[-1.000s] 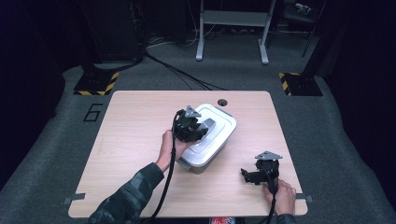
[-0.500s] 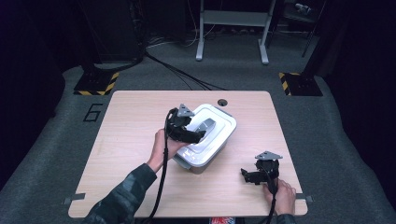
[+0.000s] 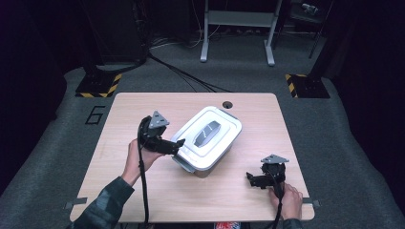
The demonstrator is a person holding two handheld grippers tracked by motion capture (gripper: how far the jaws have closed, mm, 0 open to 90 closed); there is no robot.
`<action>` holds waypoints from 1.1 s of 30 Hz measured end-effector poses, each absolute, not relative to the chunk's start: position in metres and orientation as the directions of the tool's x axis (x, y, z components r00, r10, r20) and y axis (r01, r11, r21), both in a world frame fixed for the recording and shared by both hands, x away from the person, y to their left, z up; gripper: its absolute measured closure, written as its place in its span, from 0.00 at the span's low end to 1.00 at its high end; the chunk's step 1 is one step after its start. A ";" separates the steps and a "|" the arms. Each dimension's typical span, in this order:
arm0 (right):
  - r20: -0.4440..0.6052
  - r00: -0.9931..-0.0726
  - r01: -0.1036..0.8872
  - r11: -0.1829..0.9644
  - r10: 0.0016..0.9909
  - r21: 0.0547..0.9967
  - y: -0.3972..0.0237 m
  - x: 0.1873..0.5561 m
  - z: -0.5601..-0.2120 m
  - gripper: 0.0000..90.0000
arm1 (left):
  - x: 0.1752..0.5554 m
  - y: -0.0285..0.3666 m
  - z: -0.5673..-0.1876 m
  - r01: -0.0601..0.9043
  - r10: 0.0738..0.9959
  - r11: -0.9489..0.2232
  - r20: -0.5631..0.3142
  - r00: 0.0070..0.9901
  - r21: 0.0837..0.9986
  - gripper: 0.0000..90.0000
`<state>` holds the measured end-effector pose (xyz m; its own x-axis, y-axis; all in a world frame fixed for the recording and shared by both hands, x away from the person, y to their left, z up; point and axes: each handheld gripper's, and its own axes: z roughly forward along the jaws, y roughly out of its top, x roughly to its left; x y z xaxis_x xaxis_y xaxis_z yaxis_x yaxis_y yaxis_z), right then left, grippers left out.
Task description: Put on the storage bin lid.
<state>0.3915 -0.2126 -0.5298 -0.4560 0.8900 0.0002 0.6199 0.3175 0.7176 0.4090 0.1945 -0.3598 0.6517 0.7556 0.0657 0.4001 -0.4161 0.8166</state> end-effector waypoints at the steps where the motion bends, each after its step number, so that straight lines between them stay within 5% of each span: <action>1: 0.000 -0.456 0.620 0.318 0.890 0.718 -0.213 0.391 -0.530 0.00 | 0.404 0.204 -0.365 0.401 0.764 -0.419 0.077 0.641 0.814 0.05; 15: 0.000 -0.456 0.620 0.318 0.890 0.718 -0.213 0.391 -0.530 0.00 | 0.383 0.258 -0.424 0.478 0.818 -0.384 0.052 0.572 0.790 0.01; 25: 0.000 -0.457 0.619 0.318 0.890 0.718 -0.213 0.392 -0.530 0.00 | 0.371 0.276 -0.506 0.589 0.849 -0.394 0.033 0.528 0.706 0.00; 33: 0.000 -0.456 0.620 0.318 0.890 0.717 -0.213 0.392 -0.530 0.00 | 0.366 0.282 -0.531 0.605 0.870 -0.345 0.003 0.492 0.717 0.00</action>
<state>0.3915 -0.2126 -0.5298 -0.4564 0.8898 -0.0003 0.6197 0.3181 0.7174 0.3657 0.2819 -0.5313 0.4923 0.8704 0.0032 0.6052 -0.3449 0.7175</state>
